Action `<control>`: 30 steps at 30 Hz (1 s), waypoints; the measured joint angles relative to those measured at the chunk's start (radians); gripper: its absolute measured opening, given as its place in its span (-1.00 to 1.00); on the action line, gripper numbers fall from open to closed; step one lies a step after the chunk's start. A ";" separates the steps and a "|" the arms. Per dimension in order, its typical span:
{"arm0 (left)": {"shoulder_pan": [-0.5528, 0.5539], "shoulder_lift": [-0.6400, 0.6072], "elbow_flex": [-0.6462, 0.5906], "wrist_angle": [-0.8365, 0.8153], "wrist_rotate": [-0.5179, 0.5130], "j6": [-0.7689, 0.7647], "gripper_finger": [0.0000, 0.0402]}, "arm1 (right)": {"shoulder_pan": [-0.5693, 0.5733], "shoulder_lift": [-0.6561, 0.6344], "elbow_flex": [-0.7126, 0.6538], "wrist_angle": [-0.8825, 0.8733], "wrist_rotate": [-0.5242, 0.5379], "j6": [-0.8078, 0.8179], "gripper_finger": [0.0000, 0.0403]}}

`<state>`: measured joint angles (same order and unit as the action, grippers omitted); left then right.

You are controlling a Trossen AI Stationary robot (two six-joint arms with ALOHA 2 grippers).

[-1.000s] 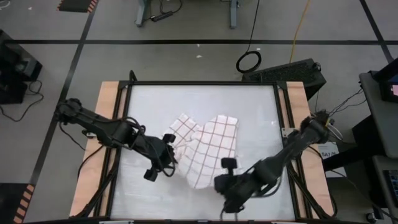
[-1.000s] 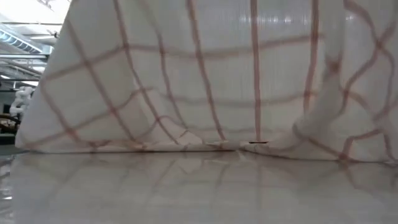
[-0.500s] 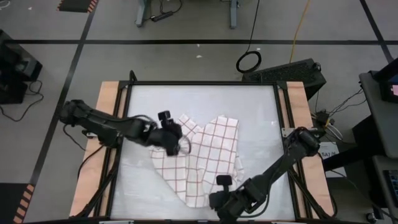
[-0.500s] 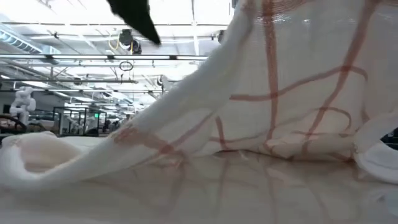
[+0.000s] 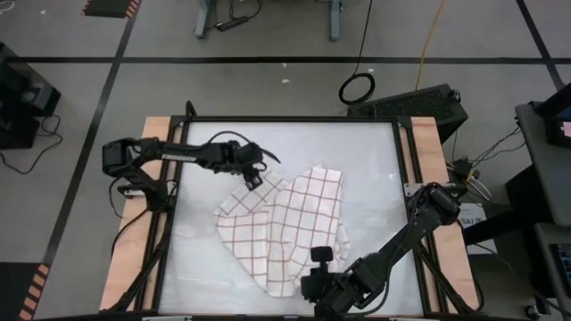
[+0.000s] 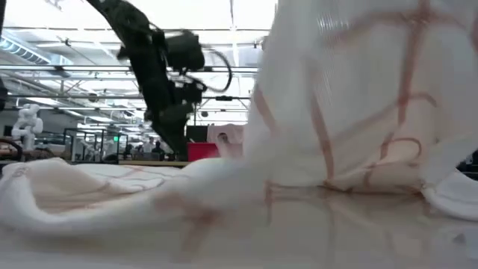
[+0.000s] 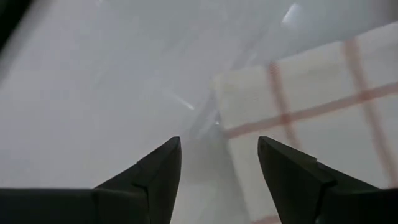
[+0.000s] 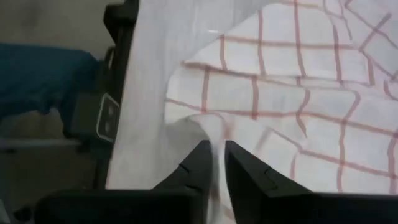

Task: Roll towel
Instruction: Fold the white checkered towel

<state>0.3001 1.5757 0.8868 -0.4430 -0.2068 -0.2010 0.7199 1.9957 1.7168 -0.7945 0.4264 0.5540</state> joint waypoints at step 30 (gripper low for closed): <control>-0.023 0.145 -0.024 0.182 0.017 0.065 -0.94 | -0.129 -0.005 0.000 -0.464 0.493 -0.010 -0.19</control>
<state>0.2768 1.7204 0.8625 -0.2612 -0.1902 -0.1361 0.5913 1.9912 1.7168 -1.2586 0.9191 0.5435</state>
